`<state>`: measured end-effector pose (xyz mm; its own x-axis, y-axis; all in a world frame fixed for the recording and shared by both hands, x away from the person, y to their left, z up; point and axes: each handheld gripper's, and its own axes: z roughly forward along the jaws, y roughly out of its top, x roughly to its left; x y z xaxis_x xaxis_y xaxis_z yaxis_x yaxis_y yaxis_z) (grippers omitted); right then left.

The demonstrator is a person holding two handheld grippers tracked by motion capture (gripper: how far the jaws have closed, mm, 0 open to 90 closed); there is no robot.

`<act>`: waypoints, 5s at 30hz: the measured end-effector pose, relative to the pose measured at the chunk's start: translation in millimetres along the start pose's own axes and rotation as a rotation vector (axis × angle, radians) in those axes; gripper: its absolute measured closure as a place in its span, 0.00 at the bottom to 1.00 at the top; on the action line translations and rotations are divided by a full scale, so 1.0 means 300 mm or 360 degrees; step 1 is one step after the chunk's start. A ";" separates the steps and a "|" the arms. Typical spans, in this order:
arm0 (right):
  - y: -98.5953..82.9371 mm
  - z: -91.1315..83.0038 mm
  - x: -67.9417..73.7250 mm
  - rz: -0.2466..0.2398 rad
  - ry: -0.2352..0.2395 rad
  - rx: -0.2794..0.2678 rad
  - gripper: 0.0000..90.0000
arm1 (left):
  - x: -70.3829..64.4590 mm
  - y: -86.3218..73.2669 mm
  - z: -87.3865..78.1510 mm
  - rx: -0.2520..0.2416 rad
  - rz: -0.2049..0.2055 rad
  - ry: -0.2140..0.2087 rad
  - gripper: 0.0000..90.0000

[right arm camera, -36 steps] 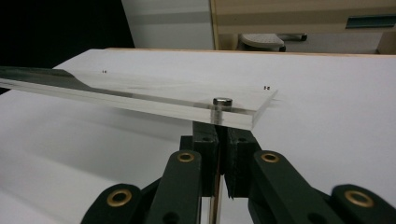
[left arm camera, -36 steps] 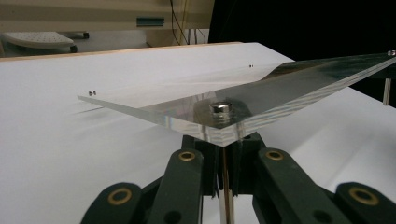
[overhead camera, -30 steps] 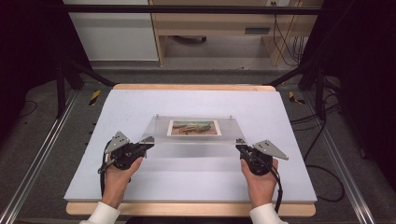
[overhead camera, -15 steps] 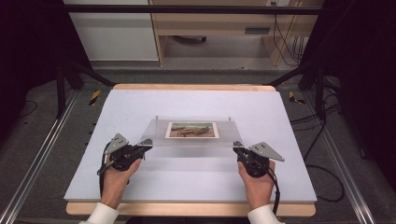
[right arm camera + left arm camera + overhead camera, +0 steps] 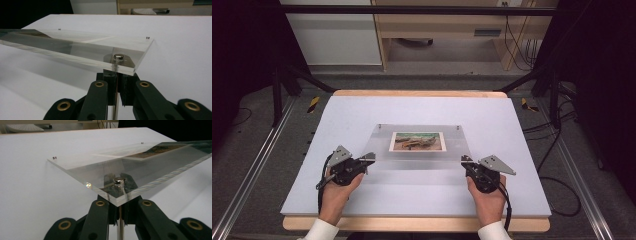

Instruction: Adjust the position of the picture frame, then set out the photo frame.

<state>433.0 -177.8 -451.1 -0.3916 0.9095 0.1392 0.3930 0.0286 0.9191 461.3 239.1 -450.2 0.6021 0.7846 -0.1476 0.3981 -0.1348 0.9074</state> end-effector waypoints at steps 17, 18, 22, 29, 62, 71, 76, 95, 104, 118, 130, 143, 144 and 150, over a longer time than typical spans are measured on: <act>-0.023 0.005 0.003 0.0001 0.0010 0.0056 0.94 | -0.001 -0.013 0.005 0.0075 -0.0002 0.0014 0.93; -0.023 0.006 0.003 0.0002 0.0011 0.0056 0.94 | -0.001 -0.013 0.005 0.0077 -0.0003 0.0014 0.93; -0.025 0.005 0.002 0.0000 0.0008 0.0060 0.94 | -0.002 -0.014 0.005 0.0082 -0.0002 0.0017 0.93; -0.030 0.006 0.000 0.0016 0.0021 0.0071 0.94 | -0.007 -0.020 0.007 0.0105 -0.0005 0.0034 0.93; -0.056 0.019 -0.010 0.0028 -0.0008 0.0145 0.94 | -0.023 -0.044 0.020 0.0206 0.0004 0.0043 0.93; -0.061 0.022 -0.011 0.0033 -0.0011 0.0157 0.94 | -0.025 -0.048 0.023 0.0226 0.0004 0.0043 0.93; -0.066 0.024 -0.010 0.0040 -0.0013 0.0170 0.94 | -0.026 -0.052 0.025 0.0242 0.0001 0.0048 0.93; -0.087 0.038 -0.010 0.0070 0.0025 0.0268 0.86 | -0.030 -0.063 0.037 0.0338 0.0059 0.0108 0.83; -0.071 -0.021 -0.046 0.0074 0.0006 0.0294 0.32 | -0.056 -0.063 -0.005 0.0325 0.0096 0.0094 0.35; 0.006 -0.103 -0.054 0.0019 0.0115 0.0171 0.13 | -0.013 0.003 -0.131 0.0098 -0.0025 -0.0055 0.12; 0.118 0.006 -0.060 0.0021 0.0227 0.0330 0.33 | 0.020 0.112 -0.012 0.0179 -0.0013 0.0010 0.17; 0.095 0.095 -0.066 0.0083 0.0243 0.0465 0.22 | 0.033 0.038 0.068 0.0284 -0.0188 0.0000 0.18; 0.090 0.098 -0.069 0.0081 0.0224 0.0476 0.22 | 0.033 0.034 0.071 0.0286 -0.0197 0.0001 0.17; 0.072 0.110 -0.081 0.0166 0.0268 0.0493 0.20 | 0.054 0.027 0.076 0.0307 -0.0326 -0.0050 0.16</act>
<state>478.5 -185.5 -446.8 -0.4574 0.8340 0.3088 0.6614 0.0869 0.7450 490.0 236.8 -454.1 0.5152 0.7888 -0.3352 0.6363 -0.0900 0.7662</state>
